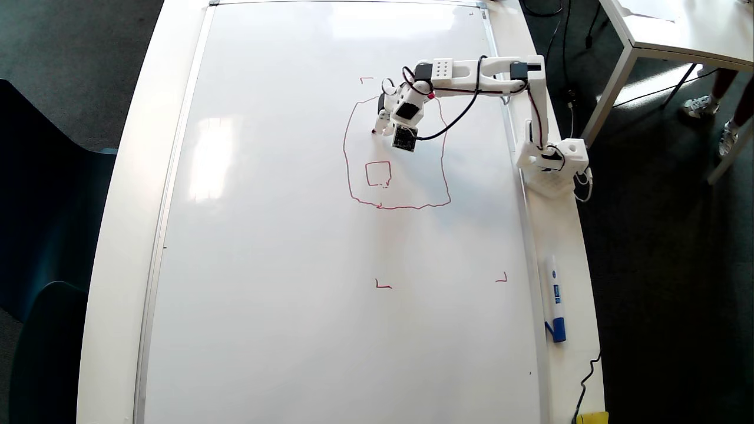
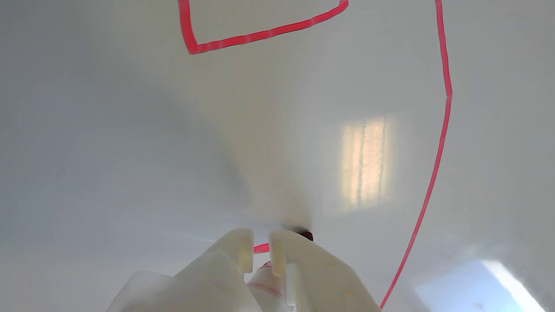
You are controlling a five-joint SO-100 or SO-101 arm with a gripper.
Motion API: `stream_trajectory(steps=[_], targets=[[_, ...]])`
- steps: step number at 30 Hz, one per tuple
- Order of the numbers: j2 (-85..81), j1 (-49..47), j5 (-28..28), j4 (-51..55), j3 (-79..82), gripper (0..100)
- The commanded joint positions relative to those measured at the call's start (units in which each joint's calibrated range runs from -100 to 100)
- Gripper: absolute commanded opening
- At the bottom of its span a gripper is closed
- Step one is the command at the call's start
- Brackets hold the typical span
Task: Draw on a whiteboard a robot head using a pen attached to the gripper
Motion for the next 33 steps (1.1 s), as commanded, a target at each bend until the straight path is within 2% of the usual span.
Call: stream_trajectory(steps=[1,33], targets=[[0.6,-0.3,0.0,-0.1,-2.9,1],[2.3,5.9,0.4,-0.5,-6.6,1]])
